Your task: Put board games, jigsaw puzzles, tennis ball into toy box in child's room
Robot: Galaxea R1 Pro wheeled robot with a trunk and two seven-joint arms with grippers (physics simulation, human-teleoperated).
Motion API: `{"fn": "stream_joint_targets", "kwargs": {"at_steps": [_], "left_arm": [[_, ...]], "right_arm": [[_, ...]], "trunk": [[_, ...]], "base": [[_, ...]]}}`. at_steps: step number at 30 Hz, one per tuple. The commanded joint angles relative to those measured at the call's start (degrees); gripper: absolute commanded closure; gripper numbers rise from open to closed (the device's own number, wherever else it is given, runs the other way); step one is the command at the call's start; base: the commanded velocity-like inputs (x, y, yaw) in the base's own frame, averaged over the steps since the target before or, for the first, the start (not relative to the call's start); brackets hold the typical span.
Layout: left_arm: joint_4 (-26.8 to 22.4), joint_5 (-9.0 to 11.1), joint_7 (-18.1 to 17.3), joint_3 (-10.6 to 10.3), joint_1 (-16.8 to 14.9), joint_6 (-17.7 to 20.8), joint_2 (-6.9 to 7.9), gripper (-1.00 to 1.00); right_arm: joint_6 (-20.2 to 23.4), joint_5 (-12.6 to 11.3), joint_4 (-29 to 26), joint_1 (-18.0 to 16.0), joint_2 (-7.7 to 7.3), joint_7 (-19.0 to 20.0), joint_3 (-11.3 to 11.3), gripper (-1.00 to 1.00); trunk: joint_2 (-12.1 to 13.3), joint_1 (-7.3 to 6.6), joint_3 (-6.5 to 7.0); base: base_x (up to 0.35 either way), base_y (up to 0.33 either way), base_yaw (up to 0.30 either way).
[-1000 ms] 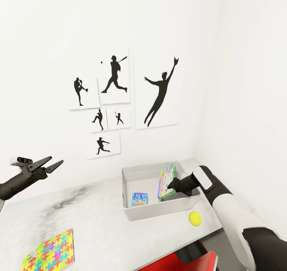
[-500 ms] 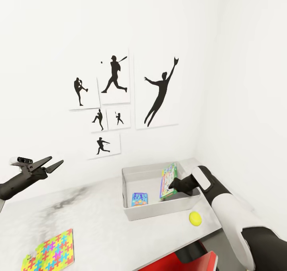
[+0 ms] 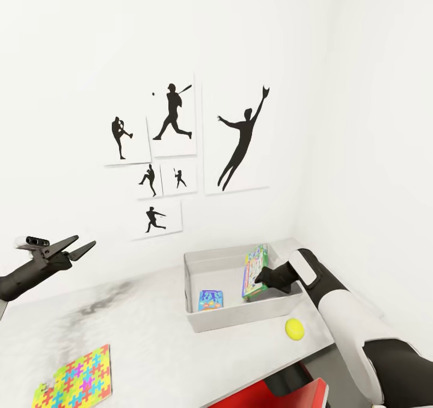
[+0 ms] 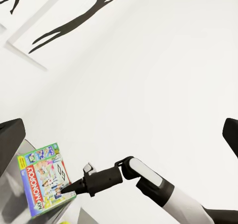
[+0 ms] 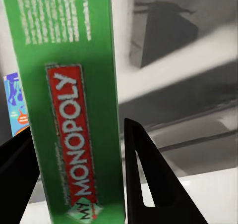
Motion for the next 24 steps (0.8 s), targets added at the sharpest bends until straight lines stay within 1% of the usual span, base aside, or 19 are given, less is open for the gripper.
{"fn": "stream_joint_targets", "kwargs": {"at_steps": [1, 16, 18, 21, 22, 24], "left_arm": [[0.00, -0.06, -0.23, 0.01, -0.05, 0.61, 0.01, -1.00], [-0.01, -0.03, -0.23, 0.01, -0.05, 0.61, 0.01, -1.00], [0.00, -0.04, -0.23, 0.01, -0.05, 0.61, 0.01, -1.00], [-0.01, -0.03, -0.23, 0.01, -0.05, 0.61, 0.01, -1.00], [-0.01, -0.03, -0.23, 0.01, -0.05, 0.61, 0.01, -1.00], [-0.01, -0.03, -0.23, 0.01, -0.05, 0.61, 0.01, -1.00]], "right_arm": [[0.08, -0.65, -0.04, -0.05, -0.08, -0.48, 0.42, 1.00], [-0.04, -0.62, 0.70, -0.14, -0.11, -0.56, 0.53, 1.00], [-0.05, -0.45, 0.70, -0.14, -0.17, -0.56, 0.53, 1.00], [-0.09, 0.50, 0.70, -0.14, -0.18, -0.55, 0.51, 1.00], [-0.10, 0.80, 0.70, -0.14, -0.18, -0.55, 0.49, -1.00], [-0.12, 1.14, 0.70, -0.14, -0.17, -0.55, 0.46, -1.00]], "trunk": [[-0.09, 0.02, -0.10], [-0.09, 0.02, -0.10], [-0.09, 0.02, -0.10], [-0.09, 0.02, -0.10], [-0.09, 0.02, -0.10], [-0.09, 0.02, -0.10]], "base": [[0.000, 0.000, 0.000], [0.000, 0.000, 0.000], [0.000, 0.000, 0.000], [0.000, 0.000, 0.000], [0.000, 0.000, 0.000], [0.000, 0.000, 0.000]]}}
